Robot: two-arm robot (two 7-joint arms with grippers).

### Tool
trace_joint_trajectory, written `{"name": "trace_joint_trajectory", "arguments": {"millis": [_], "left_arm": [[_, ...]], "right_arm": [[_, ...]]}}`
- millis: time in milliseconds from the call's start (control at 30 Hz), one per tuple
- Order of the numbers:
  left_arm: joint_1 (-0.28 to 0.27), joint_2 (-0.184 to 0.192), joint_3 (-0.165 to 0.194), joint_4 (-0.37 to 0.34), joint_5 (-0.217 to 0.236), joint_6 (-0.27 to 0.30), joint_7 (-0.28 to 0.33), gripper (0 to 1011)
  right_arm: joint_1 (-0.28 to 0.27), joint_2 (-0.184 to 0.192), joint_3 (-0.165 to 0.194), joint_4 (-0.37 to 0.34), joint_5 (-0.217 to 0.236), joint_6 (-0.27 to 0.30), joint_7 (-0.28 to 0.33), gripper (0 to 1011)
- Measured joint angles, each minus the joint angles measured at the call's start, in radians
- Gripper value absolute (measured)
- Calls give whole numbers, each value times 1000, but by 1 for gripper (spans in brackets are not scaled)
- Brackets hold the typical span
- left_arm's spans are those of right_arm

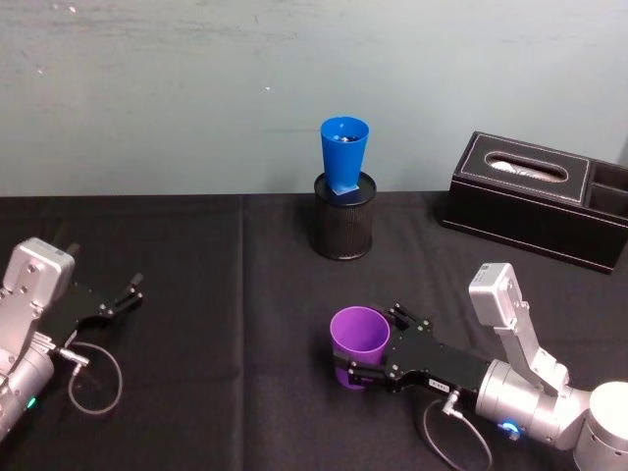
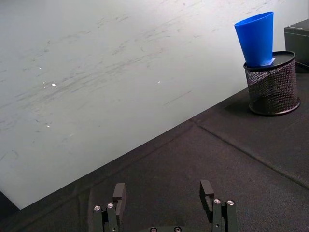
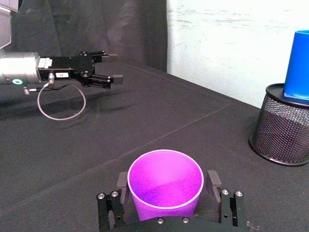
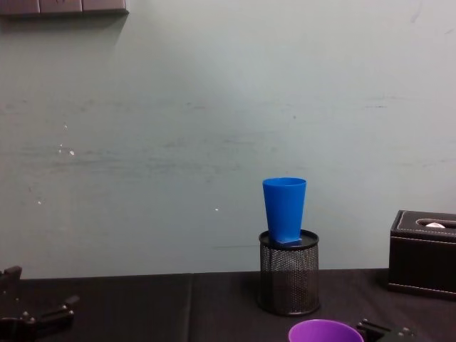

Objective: Pick up one cup with a gripper and tap it against the other cup.

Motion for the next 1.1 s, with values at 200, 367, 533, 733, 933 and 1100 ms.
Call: {"name": "trace_joint_trajectory", "arguments": {"millis": [200, 367, 533, 733, 933, 1100], "left_arm": [[0, 0, 0, 0, 0, 0, 0, 1000], [0, 0, 0, 0, 0, 0, 0, 1000], [0, 0, 0, 0, 0, 0, 0, 1000], [0, 0, 0, 0, 0, 0, 0, 1000], [0, 0, 0, 0, 0, 0, 0, 1000], [0, 0, 0, 0, 0, 0, 0, 1000]], "right_arm": [[-1, 0, 1, -2, 1, 1, 0, 1002], [-1, 1, 1, -3, 2, 1, 0, 1002], [-2, 1, 2, -3, 2, 2, 0, 1002], [-2, 2, 2, -4, 3, 2, -1, 1002], [-3, 2, 2, -4, 3, 2, -1, 1002], [-3, 2, 2, -4, 3, 2, -1, 935]]}}
